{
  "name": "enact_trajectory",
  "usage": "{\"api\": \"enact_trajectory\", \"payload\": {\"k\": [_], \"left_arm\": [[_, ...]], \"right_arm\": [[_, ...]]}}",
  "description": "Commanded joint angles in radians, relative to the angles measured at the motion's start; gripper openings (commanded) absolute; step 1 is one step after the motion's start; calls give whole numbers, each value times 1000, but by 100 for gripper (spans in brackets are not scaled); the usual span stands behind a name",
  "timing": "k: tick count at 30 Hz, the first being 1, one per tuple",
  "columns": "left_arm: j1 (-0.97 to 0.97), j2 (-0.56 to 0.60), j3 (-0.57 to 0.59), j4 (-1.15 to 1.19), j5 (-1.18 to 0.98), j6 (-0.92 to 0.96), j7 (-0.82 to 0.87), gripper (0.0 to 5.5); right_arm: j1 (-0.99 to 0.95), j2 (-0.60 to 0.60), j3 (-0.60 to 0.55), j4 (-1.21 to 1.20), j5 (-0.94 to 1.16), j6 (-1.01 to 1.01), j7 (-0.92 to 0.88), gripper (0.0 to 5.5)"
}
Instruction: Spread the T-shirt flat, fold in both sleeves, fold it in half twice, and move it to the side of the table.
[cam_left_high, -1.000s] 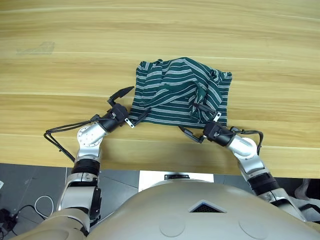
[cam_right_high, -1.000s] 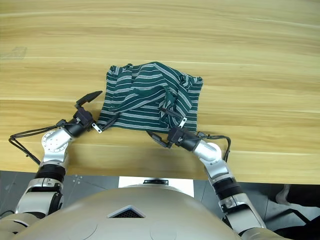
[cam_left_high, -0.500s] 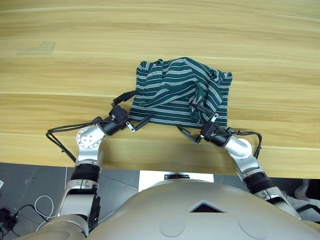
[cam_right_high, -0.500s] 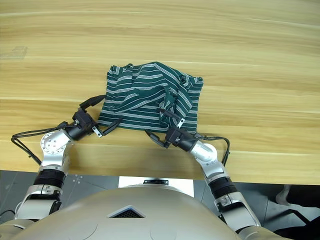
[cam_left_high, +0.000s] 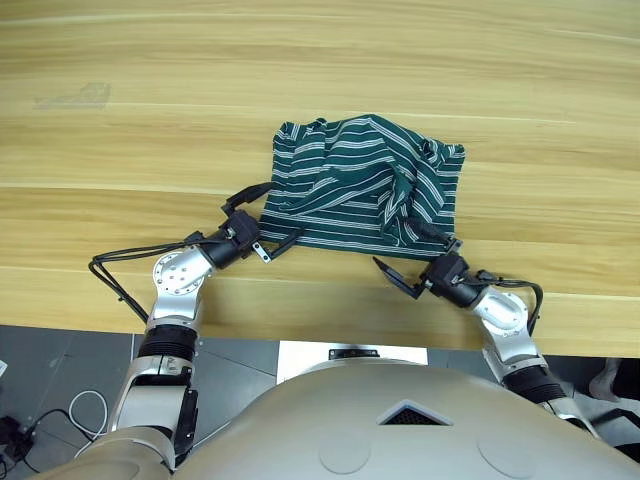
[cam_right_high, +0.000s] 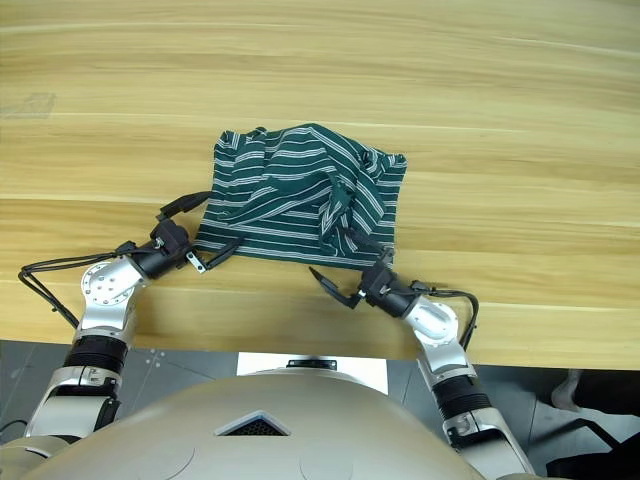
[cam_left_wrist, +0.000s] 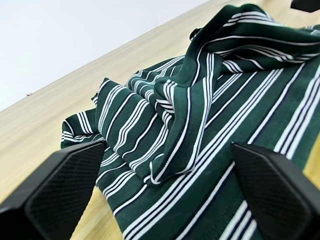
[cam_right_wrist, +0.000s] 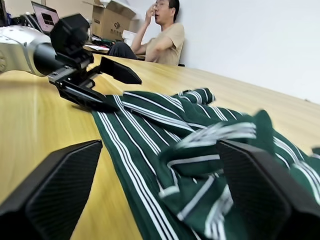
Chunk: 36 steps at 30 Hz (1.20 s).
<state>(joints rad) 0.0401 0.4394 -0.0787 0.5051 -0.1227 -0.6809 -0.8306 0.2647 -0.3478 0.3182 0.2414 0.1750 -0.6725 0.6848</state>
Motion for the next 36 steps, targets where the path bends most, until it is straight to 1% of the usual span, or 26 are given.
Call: {"api": "enact_trajectory", "payload": {"k": [1,6,15,21,26,27,28,31,32,36], "left_arm": [[19,16,-7,-10,16,-2,3,463],[17,7,-16,-26,17,2,1,463],[11,-4,-35,-20,16,-2,1,463],[27,-3,-43,-41,14,-9,-3,459],[55,7,-38,-57,9,-26,2,459],[58,7,-37,-63,8,-28,4,459],[61,8,-37,-71,6,-28,4,459],[64,10,-37,-92,1,-24,2,459],[65,11,-37,-97,1,-24,1,459],[64,9,-37,-101,0,-20,2,459]], "right_arm": [[5,30,-29,20,55,79,0,422],[24,64,-26,3,1,135,-42,422],[62,104,10,-130,-19,217,-68,422],[75,107,4,-207,-21,261,-97,327],[53,108,-37,-189,-28,298,-141,241],[49,106,-40,-184,-33,300,-144,232],[47,106,-42,-178,-42,300,-149,207],[43,110,-46,-157,-70,297,-164,157],[46,108,-43,-155,-77,292,-164,145],[80,81,-29,-170,-90,251,-134,145]]}}
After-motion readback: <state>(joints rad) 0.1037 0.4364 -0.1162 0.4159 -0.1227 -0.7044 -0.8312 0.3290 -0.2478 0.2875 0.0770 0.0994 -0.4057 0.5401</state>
